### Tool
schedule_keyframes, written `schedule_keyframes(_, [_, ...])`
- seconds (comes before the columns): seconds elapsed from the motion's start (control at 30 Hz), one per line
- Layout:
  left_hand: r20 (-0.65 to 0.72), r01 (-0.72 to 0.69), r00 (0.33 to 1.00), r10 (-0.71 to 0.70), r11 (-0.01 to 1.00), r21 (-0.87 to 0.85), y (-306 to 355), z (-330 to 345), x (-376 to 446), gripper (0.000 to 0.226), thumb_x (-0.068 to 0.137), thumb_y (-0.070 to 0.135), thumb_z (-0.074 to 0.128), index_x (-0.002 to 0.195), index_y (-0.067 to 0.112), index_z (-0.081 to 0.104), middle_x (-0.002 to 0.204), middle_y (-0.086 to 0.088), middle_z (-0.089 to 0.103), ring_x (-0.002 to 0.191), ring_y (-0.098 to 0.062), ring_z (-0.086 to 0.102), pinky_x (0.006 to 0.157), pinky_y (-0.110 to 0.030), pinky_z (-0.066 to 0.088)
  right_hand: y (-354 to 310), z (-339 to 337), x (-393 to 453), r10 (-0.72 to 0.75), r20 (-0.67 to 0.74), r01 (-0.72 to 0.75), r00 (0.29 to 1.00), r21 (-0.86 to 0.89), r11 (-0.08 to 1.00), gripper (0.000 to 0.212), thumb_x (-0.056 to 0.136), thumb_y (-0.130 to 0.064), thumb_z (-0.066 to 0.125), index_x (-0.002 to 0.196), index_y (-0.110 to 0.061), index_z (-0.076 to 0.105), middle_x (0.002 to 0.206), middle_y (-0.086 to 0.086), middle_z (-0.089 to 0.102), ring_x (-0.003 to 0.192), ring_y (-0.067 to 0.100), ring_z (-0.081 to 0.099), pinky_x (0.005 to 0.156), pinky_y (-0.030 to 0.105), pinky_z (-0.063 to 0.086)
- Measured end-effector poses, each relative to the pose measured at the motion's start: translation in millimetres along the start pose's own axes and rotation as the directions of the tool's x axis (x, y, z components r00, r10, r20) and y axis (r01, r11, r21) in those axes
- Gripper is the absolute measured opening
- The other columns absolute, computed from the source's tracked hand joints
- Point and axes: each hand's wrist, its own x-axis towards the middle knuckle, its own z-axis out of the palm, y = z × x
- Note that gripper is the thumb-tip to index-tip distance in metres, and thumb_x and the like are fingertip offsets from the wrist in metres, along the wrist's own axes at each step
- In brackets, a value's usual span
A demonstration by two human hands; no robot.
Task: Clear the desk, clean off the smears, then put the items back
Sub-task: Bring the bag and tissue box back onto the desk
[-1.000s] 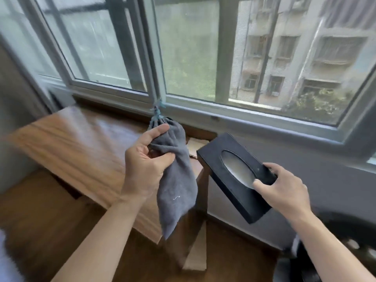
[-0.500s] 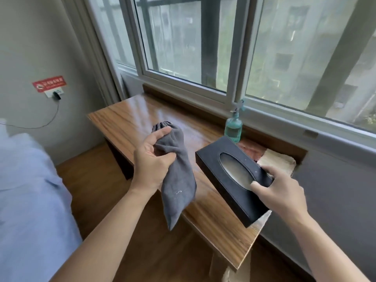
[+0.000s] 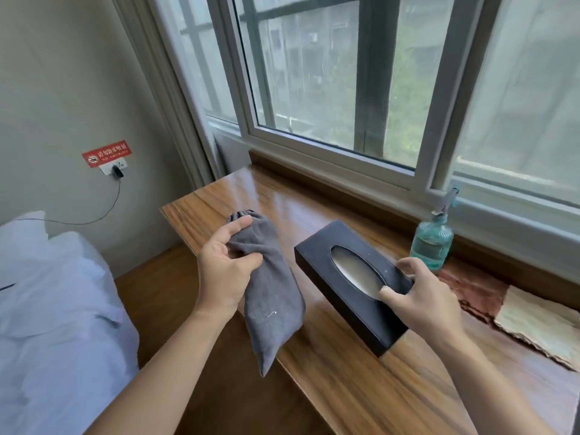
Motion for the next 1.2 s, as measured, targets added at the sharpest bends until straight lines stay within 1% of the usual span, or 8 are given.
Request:
schedule_keyframes(0.13, [0.033, -0.011, 0.999, 0.009, 0.999, 0.045, -11, -8, 67, 0.068, 0.077, -0.020, 0.076, 0.113, 0.038, 0.077, 0.123, 0.010, 0.076, 0.126, -0.011, 0.067, 0.107, -0.046, 0.056, -27, 26, 51, 0.026, -0.026, -0.026, 0.999, 0.010, 1.000, 0.046, 0.077, -0.048, 0.074, 0.119, -0.042, 0.054, 0.109, -0.013, 0.071, 0.084, 0.022, 0.061, 0.071, 0.036, 0.041])
schedule_keyframes(0.27, [0.072, -0.030, 0.997, 0.025, 0.997, 0.078, -18, -17, 125, 0.064, 0.078, -0.018, 0.078, 0.114, 0.035, 0.075, 0.124, 0.009, 0.075, 0.126, -0.010, 0.066, 0.104, -0.046, 0.058, -51, 52, 95, 0.046, -0.026, -0.046, 0.999, 0.018, 0.999, 0.045, 0.077, -0.046, 0.072, 0.117, -0.044, 0.054, 0.100, -0.013, 0.071, 0.086, 0.025, 0.065, 0.075, 0.039, 0.051])
schedule_keyframes(0.37, [0.087, -0.033, 0.996, 0.025, 0.995, 0.089, -26, -22, 166, 0.063, 0.080, -0.017, 0.078, 0.114, 0.036, 0.074, 0.124, 0.009, 0.075, 0.126, -0.012, 0.066, 0.104, -0.046, 0.058, -65, 67, 121, 0.049, -0.020, -0.050, 0.999, -0.030, 0.998, 0.047, 0.077, -0.048, 0.071, 0.120, -0.045, 0.052, 0.106, -0.013, 0.072, 0.089, 0.024, 0.066, 0.077, 0.038, 0.052])
schedule_keyframes(0.47, [0.112, -0.038, 0.993, 0.027, 0.994, 0.103, -33, -24, 198, 0.064, 0.081, -0.019, 0.075, 0.114, 0.035, 0.073, 0.115, 0.018, 0.076, 0.120, -0.005, 0.069, 0.103, -0.042, 0.059, -79, 85, 141, 0.091, -0.018, -0.092, 0.996, -0.052, 0.994, 0.047, 0.077, -0.047, 0.071, 0.121, -0.043, 0.054, 0.113, -0.012, 0.073, 0.098, 0.027, 0.067, 0.079, 0.037, 0.048])
schedule_keyframes(0.7, [0.182, -0.043, 0.983, 0.032, 0.998, 0.055, -65, -49, 283, 0.063, 0.078, -0.023, 0.074, 0.117, 0.028, 0.075, 0.117, 0.009, 0.078, 0.120, -0.011, 0.070, 0.102, -0.040, 0.057, -129, 140, 200, 0.134, 0.003, -0.134, 0.991, -0.038, 0.990, 0.047, 0.075, -0.047, 0.070, 0.120, -0.045, 0.055, 0.116, -0.013, 0.071, 0.107, 0.025, 0.066, 0.084, 0.036, 0.050])
schedule_keyframes(0.87, [0.289, -0.041, 0.957, 0.036, 0.999, 0.009, -86, -70, 350, 0.067, 0.077, -0.024, 0.073, 0.113, 0.033, 0.075, 0.114, 0.012, 0.078, 0.116, -0.011, 0.072, 0.090, -0.024, 0.059, -173, 189, 247, 0.154, -0.005, -0.154, 0.988, -0.005, 0.988, 0.045, 0.075, -0.042, 0.071, 0.118, -0.044, 0.058, 0.114, -0.016, 0.068, 0.108, 0.019, 0.064, 0.086, 0.034, 0.048])
schedule_keyframes(1.07, [0.393, -0.040, 0.919, 0.036, 0.999, 0.002, -103, -91, 417, 0.068, 0.075, -0.022, 0.074, 0.111, 0.036, 0.078, 0.111, 0.003, 0.080, 0.113, -0.018, 0.074, 0.102, -0.048, 0.058, -202, 236, 297, 0.251, -0.029, -0.251, 0.967, 0.020, 0.968, 0.050, 0.069, -0.042, 0.072, 0.117, -0.045, 0.062, 0.120, -0.017, 0.068, 0.116, 0.015, 0.062, 0.093, 0.035, 0.050])
schedule_keyframes(1.2, [0.467, -0.010, 0.884, 0.020, 1.000, -0.024, -104, -100, 445, 0.068, 0.077, -0.022, 0.075, 0.110, 0.037, 0.079, 0.112, 0.006, 0.080, 0.115, -0.016, 0.073, 0.103, -0.048, 0.058, -204, 257, 326, 0.276, -0.068, -0.273, 0.959, 0.049, 0.961, 0.052, 0.077, -0.040, 0.077, 0.128, -0.039, 0.065, 0.132, -0.005, 0.065, 0.122, 0.020, 0.058, 0.097, 0.035, 0.049])
